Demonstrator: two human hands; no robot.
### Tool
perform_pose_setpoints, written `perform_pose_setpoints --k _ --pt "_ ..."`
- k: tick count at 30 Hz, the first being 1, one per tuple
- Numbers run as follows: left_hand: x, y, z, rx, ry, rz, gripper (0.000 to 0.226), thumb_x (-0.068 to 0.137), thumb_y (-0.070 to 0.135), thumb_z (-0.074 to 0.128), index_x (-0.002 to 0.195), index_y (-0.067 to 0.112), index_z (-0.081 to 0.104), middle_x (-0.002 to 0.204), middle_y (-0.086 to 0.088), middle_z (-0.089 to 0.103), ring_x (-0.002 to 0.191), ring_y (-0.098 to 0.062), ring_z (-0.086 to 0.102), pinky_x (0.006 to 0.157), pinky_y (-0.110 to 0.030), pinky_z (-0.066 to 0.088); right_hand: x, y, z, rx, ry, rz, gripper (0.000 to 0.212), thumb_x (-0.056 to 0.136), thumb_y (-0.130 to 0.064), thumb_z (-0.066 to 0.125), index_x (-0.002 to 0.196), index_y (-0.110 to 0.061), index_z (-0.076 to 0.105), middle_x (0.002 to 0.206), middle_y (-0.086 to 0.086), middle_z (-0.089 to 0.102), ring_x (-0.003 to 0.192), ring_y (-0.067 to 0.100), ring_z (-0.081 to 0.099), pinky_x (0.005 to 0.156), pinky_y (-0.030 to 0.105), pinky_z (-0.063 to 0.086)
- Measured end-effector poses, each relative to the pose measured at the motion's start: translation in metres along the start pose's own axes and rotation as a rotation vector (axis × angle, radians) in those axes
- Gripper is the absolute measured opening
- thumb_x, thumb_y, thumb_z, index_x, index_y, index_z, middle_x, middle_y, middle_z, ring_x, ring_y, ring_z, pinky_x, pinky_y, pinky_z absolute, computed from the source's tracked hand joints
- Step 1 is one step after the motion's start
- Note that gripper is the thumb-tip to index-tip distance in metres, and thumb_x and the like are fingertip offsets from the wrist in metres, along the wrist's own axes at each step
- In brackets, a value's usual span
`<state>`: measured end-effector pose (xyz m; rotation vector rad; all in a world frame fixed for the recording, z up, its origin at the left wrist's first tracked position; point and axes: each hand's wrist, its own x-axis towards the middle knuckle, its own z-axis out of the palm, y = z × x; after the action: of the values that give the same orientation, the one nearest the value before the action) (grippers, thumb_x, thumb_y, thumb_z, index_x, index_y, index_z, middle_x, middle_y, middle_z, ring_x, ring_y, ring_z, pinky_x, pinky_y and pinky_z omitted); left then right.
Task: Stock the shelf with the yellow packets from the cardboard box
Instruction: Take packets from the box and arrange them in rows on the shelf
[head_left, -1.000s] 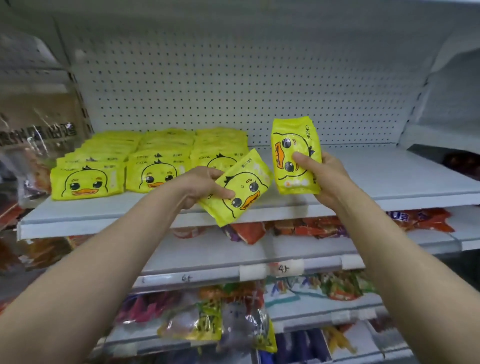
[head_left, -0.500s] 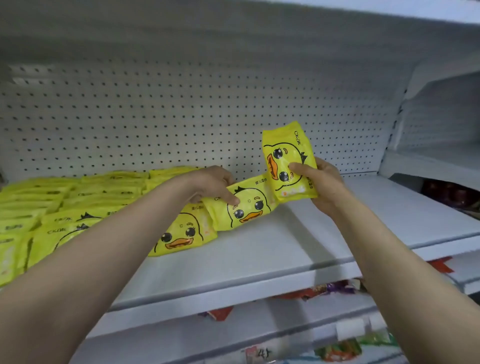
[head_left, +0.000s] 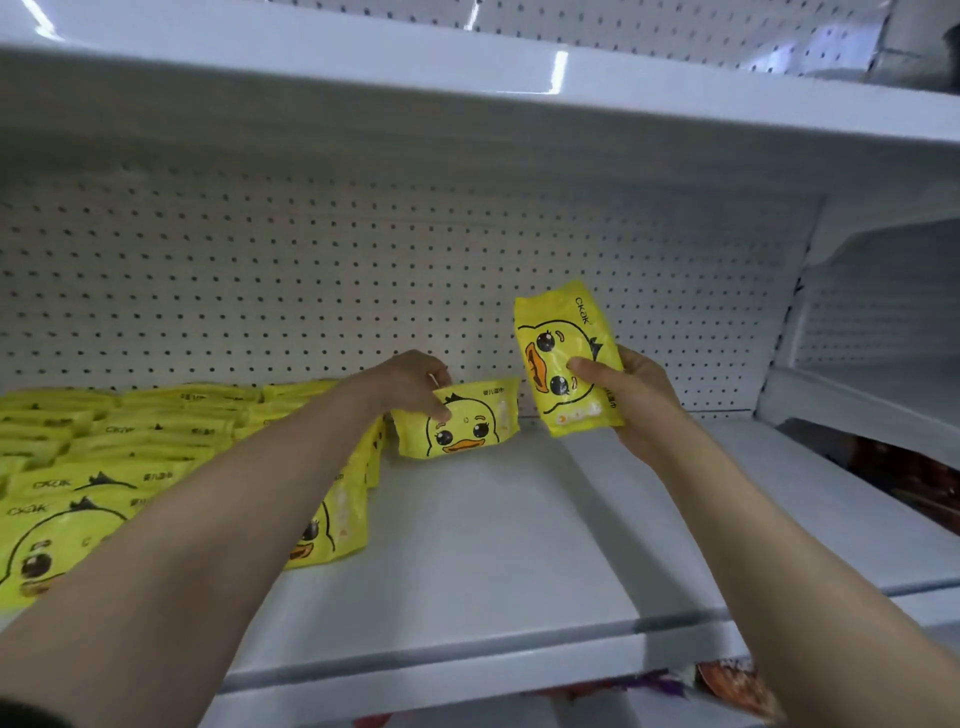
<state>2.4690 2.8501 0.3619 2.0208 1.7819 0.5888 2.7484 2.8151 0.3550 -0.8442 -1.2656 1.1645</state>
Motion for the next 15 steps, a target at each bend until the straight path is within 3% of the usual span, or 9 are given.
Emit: perform_pose_setpoints --k 4,12,15 --pt "0.014 -0.006 0.009 0.081 0.049 -0.031 0.044 0.064 0.023 0.088 0.099 0.025 0.062 0.11 0.0 0.064 0.103 -0.018 0.06 0.09 -0.033 0.051 0.008 0.004 -0.009 -0.041 -0.029 0.008 0.034 0.082 -0.009 0.075 0.114 -0.006 0.068 0.106 0.013 0.074 0.097 0.033 0.072 0.084 0.051 0.058" --pt "0.034 -0.029 0.019 0.172 0.053 -0.02 0.046 0.069 0.022 0.085 0.109 0.019 0.062 0.109 0.002 0.059 0.103 -0.017 0.055 0.082 -0.027 0.044 0.025 0.017 -0.02 -0.086 -0.053 0.027 0.03 0.081 -0.009 0.076 0.11 -0.008 0.07 0.103 0.011 0.075 0.096 0.034 0.072 0.084 0.052 0.058" --pt "0.04 -0.034 0.02 0.185 0.061 0.015 0.042 0.071 0.021 0.084 0.106 0.019 0.061 0.099 0.005 0.057 0.094 -0.015 0.054 0.066 -0.023 0.039 0.03 0.022 -0.023 -0.099 -0.076 0.03 0.029 0.081 -0.009 0.076 0.109 -0.009 0.07 0.103 0.011 0.075 0.095 0.034 0.072 0.086 0.054 0.057"
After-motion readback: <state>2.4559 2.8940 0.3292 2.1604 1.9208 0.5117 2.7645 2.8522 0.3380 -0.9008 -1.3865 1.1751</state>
